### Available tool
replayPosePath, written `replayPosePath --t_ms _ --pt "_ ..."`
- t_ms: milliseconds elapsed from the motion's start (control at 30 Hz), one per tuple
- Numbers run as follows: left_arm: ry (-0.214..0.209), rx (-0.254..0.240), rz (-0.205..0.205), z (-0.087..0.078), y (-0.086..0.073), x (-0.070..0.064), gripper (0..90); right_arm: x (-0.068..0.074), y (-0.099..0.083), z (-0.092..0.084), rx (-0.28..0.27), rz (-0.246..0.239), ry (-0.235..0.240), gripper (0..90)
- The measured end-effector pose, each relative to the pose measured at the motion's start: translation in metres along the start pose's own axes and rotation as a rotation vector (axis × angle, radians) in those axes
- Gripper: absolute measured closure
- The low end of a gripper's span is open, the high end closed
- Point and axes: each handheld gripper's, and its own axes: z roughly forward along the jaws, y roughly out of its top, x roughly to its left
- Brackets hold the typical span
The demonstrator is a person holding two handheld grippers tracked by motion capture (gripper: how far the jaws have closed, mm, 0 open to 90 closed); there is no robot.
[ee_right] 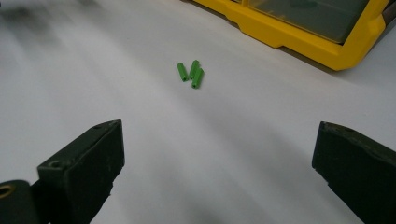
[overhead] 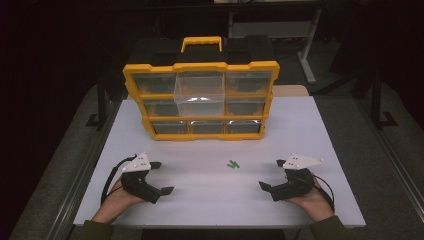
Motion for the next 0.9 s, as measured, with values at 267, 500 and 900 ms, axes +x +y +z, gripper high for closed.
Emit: replayPosePath --t_ms 267,500,900 --pt "-0.001 0.003 -0.001 0.0 -0.001 -0.002 0.2 0.0 0.002 -0.001 0.004 -0.006 0.001 2.1" --pt "-0.009 0.005 -0.001 0.001 -0.002 -0.002 0.1 -0.001 0.01 0.002 0.006 -0.004 0.002 2.1" --pt "-0.009 0.003 -0.017 0.0 -0.003 0.0 0.2 -0.001 0.025 0.017 0.047 -0.019 0.018 2.0"
